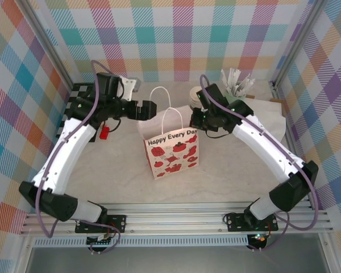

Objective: Pack the takeout coffee

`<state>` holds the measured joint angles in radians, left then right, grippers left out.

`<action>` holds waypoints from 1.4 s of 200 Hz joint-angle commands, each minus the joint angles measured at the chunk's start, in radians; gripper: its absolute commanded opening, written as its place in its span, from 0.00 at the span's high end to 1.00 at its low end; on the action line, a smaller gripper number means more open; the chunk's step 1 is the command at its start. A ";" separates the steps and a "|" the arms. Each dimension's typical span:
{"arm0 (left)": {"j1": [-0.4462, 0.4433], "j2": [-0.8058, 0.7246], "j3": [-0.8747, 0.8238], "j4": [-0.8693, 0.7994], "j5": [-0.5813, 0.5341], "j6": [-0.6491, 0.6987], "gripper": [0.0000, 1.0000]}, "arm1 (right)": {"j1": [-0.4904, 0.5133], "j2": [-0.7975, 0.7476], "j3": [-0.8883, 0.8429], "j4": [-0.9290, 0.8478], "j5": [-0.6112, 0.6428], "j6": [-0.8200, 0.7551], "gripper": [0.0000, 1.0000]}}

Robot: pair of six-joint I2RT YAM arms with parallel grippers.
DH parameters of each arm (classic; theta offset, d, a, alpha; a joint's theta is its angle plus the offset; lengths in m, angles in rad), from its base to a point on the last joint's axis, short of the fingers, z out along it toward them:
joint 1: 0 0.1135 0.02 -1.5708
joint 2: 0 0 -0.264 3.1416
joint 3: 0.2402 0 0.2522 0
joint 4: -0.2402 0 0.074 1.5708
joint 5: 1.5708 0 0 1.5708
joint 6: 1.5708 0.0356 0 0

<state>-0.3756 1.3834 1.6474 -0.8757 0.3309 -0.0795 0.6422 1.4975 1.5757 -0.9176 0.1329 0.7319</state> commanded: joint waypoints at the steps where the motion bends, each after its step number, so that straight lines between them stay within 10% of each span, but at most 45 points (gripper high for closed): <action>1: 0.015 -0.139 -0.064 0.018 0.029 0.049 0.00 | 0.018 -0.045 -0.074 0.097 0.134 0.209 1.00; 53: 0.018 -0.261 -0.170 0.025 -0.346 -0.318 0.00 | 0.140 -0.109 -0.191 0.155 0.341 0.526 1.00; 74: 0.018 -0.288 -0.256 0.059 -0.336 -0.516 0.00 | 0.198 -0.097 -0.194 0.153 0.413 0.647 0.97; 111: 0.018 -0.257 -0.283 0.074 -0.331 -0.608 0.00 | 0.253 -0.041 -0.125 0.090 0.384 0.635 0.54; 152: 0.018 -0.250 -0.292 0.056 -0.361 -0.641 0.00 | 0.154 -0.013 0.058 -0.002 0.197 -0.027 0.04; 211: 0.020 -0.322 -0.367 0.042 -0.496 -0.640 0.00 | -0.053 0.112 0.250 -0.184 -0.141 -0.922 0.10; 280: 0.020 -0.323 -0.389 -0.007 -0.595 -0.662 0.00 | -0.127 0.373 0.524 -0.271 -0.380 -1.167 0.30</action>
<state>-0.3695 1.0775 1.2797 -0.8650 -0.2230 -0.7246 0.5087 1.8072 2.0006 -1.1316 -0.1268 -0.3038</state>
